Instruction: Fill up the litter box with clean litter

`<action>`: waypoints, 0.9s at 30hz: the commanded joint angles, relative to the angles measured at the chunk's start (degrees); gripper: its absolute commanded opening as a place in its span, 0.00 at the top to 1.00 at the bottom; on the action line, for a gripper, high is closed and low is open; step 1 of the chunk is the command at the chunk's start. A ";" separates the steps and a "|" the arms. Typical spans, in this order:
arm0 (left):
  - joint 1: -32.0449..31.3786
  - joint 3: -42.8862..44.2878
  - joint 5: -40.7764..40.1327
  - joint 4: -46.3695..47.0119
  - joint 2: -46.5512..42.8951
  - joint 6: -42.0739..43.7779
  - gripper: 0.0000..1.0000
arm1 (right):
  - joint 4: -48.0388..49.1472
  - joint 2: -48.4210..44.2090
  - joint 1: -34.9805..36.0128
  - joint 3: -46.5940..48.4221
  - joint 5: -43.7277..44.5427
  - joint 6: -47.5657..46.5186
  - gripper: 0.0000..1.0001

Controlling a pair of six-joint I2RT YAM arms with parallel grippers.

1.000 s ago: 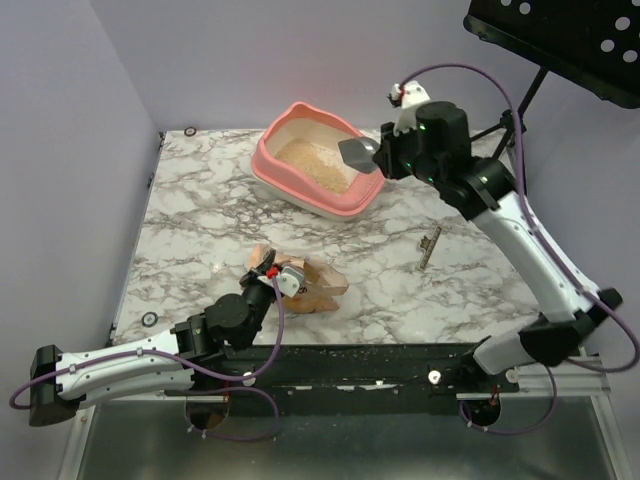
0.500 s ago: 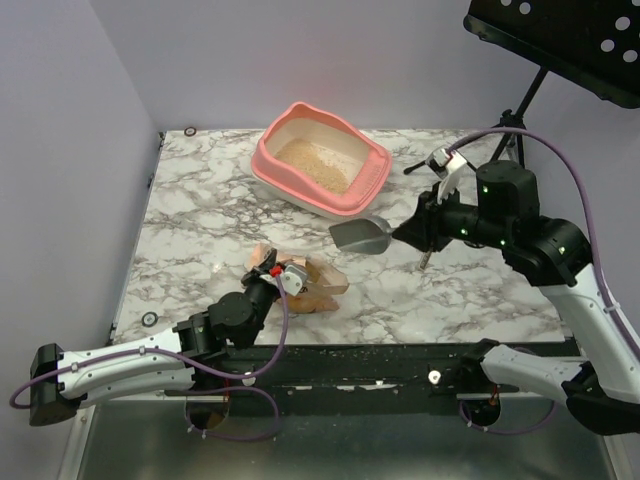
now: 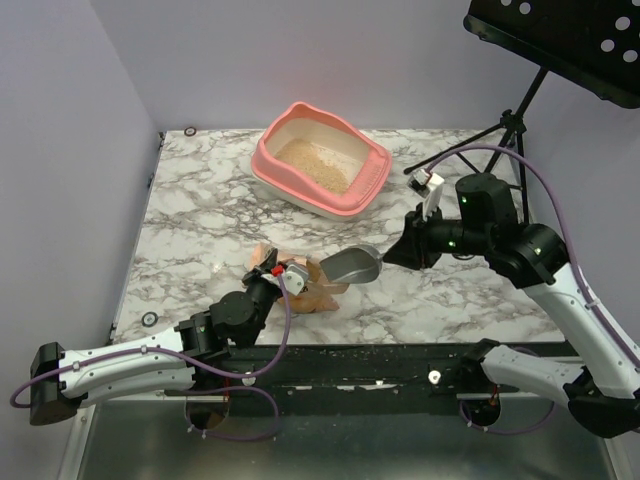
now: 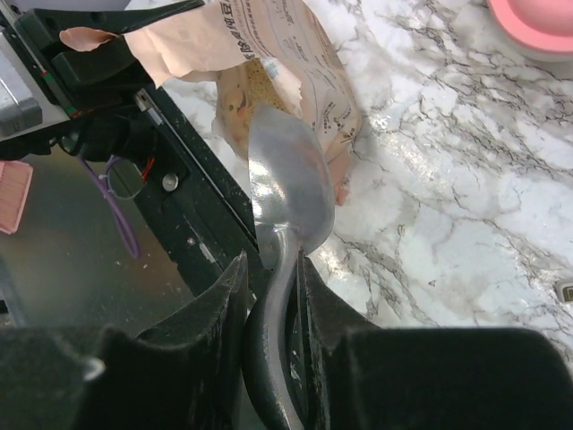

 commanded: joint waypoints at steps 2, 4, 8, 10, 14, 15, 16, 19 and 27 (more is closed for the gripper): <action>0.18 2.72 0.28 4.69 -0.44 0.00 1.00 | 6.87 1.72 0.91 -0.95 -3.92 0.64 0.99; 0.27 2.81 0.37 4.69 -0.44 0.09 1.00 | 7.40 2.69 1.08 -1.21 -4.18 0.38 0.99; 0.36 2.72 0.37 4.69 -0.44 0.00 1.00 | 8.37 4.01 2.05 -2.26 -4.88 0.20 0.99; 0.27 2.81 0.54 4.69 -0.44 0.00 1.00 | 8.90 4.71 2.75 -3.23 -4.54 0.20 0.99; 0.27 2.90 1.24 4.69 -0.01 -0.70 1.00 | 11.26 7.08 4.59 -5.51 -2.52 1.42 0.99; 0.27 2.98 1.59 4.69 0.17 -1.14 1.00 | 12.32 7.78 5.12 -6.13 -2.51 1.95 0.99; 0.36 3.07 2.03 4.43 0.61 -1.66 1.00 | 13.54 8.66 5.56 -6.74 -2.51 2.65 0.99; 0.27 3.42 3.26 3.73 1.84 -3.25 1.00 | 16.36 12.09 5.92 -7.45 -1.03 5.64 0.99; 0.27 3.69 4.67 2.85 2.63 -4.83 1.00 | 23.74 19.03 6.00 -11.05 7.94 16.09 0.99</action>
